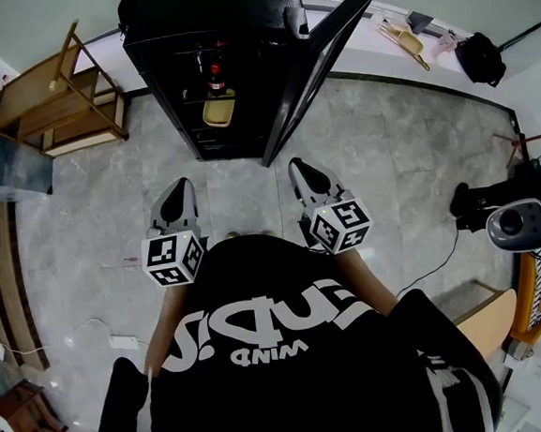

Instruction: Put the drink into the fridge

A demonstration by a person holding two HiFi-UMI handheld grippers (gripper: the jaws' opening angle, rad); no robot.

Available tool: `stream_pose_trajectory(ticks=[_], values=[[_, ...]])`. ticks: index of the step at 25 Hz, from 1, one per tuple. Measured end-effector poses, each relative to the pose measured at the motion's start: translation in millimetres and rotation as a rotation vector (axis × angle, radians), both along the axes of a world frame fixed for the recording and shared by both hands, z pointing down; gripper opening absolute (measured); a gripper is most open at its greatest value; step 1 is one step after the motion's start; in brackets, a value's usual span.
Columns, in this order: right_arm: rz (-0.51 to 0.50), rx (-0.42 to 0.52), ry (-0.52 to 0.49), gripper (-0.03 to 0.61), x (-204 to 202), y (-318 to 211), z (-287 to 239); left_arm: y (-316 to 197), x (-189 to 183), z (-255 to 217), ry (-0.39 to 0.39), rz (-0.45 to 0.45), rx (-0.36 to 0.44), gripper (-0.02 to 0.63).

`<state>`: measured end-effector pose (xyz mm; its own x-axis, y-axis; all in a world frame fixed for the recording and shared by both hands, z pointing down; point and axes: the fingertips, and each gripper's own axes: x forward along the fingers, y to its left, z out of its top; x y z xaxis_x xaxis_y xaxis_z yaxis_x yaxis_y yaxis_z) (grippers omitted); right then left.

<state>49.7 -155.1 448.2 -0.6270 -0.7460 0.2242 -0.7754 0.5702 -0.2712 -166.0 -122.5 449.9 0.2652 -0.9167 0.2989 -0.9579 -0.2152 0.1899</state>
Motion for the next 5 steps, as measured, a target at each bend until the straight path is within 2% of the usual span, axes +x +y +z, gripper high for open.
stream_pose_trajectory(ticks=[5], values=[[0.002, -0.004, -0.004, 0.025, 2.6, 1.9, -0.1, 2.8, -0.3, 1.1, 0.005, -0.007, -0.007, 0.008]])
